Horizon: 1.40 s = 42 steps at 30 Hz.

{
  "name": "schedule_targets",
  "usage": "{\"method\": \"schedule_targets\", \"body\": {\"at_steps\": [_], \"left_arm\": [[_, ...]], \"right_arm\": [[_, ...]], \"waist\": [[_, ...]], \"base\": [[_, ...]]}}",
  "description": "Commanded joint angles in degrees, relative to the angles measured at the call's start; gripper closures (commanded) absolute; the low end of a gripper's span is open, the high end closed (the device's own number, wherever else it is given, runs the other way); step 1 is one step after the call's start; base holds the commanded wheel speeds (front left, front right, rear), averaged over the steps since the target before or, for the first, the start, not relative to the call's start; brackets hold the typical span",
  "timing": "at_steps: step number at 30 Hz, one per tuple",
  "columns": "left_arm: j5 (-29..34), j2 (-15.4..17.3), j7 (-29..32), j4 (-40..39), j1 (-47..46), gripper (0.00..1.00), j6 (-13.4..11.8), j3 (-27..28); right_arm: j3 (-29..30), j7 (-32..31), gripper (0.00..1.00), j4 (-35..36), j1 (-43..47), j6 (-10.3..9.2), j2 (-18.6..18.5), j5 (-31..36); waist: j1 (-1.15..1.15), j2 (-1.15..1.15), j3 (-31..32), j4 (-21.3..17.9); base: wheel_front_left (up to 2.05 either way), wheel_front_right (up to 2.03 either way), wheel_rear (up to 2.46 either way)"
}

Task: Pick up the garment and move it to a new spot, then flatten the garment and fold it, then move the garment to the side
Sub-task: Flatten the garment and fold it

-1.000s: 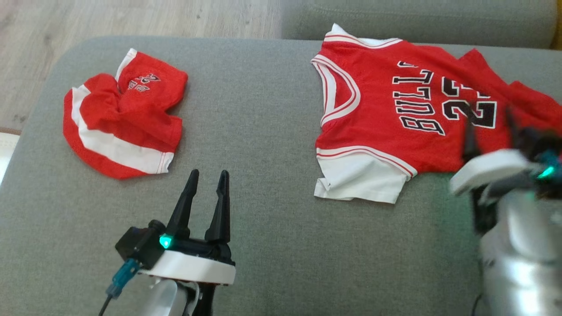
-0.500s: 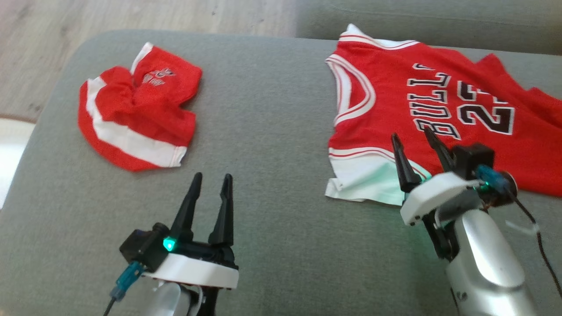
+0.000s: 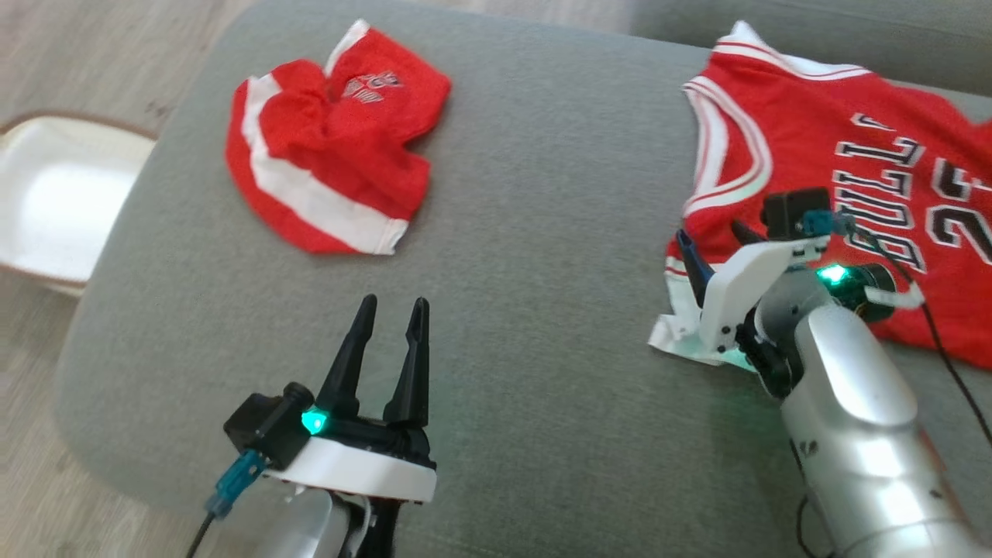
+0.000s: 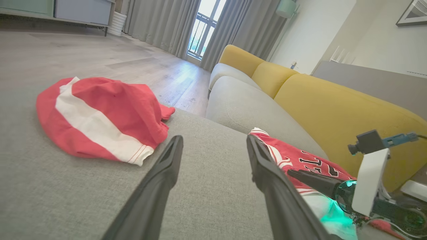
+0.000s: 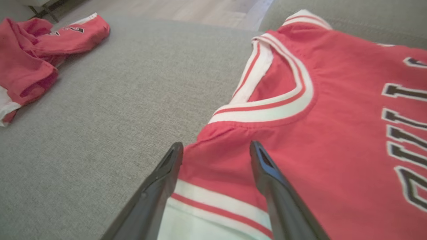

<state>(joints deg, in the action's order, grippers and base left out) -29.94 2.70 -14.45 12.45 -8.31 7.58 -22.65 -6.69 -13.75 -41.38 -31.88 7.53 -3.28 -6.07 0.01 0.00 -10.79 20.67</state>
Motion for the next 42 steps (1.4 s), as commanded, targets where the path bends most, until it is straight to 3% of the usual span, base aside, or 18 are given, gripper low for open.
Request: {"method": "schedule_targets", "body": {"at_steps": [1, 8, 9, 10, 11, 24, 30, 31, 32, 37, 42], "left_arm": [[-0.8, 0.2, -0.5, -1.8, -2.3, 0.0, -0.1, 0.9], [-1.9, 0.2, -0.5, -1.8, -3.0, 0.0, -0.1, 0.0], [-2.0, 0.2, -0.5, -1.9, -3.1, 0.0, -0.1, -0.1], [-2.1, 0.2, -0.5, -1.9, -3.1, 0.0, -0.1, -0.2], [-2.2, 0.2, -0.5, -1.9, -3.2, 0.0, -0.1, -0.4], [-3.2, 0.2, -0.5, -2.0, -3.9, 0.0, -0.1, -1.6], [-3.3, 0.2, -0.5, -1.7, -4.3, 0.0, -0.1, -2.1], [-3.3, 0.2, -0.5, -1.7, -4.2, 0.0, -0.1, -2.0], [-3.3, 0.2, -0.5, -1.7, -4.2, 0.0, -0.1, -1.9], [-3.0, 0.2, -0.5, -1.6, -3.6, 0.0, -0.1, -1.0], [-1.8, 0.2, -0.5, -1.6, -3.3, 0.0, -0.1, 0.4]], "right_arm": [[-0.6, -1.2, 0.0, -0.8, -3.5, -0.04, 0.4, -1.0], [1.7, -3.9, 0.0, -10.2, -8.2, -0.04, 0.4, 2.1], [2.2, -4.0, 0.1, -11.2, -8.8, -0.04, 0.4, 2.5], [2.4, -3.8, 0.91, -12.0, -9.4, -0.04, 0.4, 2.9], [2.3, -3.5, 1.0, -12.6, -9.9, -0.04, 0.4, 3.3], [1.0, 8.4, 1.0, -16.6, -19.8, -0.04, 0.4, -3.3], [1.7, 13.8, 1.0, -21.8, -25.0, -0.04, 0.4, -1.5], [2.1, 14.4, 0.34, -22.9, -25.7, -0.04, 0.4, -0.1], [2.4, 14.2, 0.0, -24.3, -26.1, -0.04, 0.4, 0.9], [1.7, 14.5, 0.0, -27.8, -27.1, -0.04, 0.4, 1.9], [-2.3, 15.8, 0.0, -28.7, -25.8, -0.04, 0.4, 0.8]], "waist": [[-0.01, 0.0, -1.0, 2.0], [-0.01, 0.0, -2.3, 4.6], [-0.01, 0.0, -2.6, 4.8], [-0.01, 0.0, -2.8, 5.1], [-0.01, 0.0, -3.0, 5.3], [-0.01, 0.0, -3.9, 6.7], [-0.01, 0.0, -3.8, 7.6], [-0.01, 0.0, -3.7, 7.7], [-0.01, 0.0, -3.7, 7.7], [-0.01, 0.0, -2.9, 6.8], [-0.01, 0.0, -1.2, 3.2]], "base": [[0.0, 0.0, 0.0], [0.0, 0.0, 0.0], [0.0, 0.0, 0.0], [0.0, 0.0, 0.0], [0.0, 0.0, 0.0], [0.0, 0.0, 0.0], [0.0, 0.0, 0.0], [0.0, 0.0, 0.0], [0.0, 0.0, 0.0], [0.0, 0.0, 0.0], [0.0, 0.0, 0.0]]}}
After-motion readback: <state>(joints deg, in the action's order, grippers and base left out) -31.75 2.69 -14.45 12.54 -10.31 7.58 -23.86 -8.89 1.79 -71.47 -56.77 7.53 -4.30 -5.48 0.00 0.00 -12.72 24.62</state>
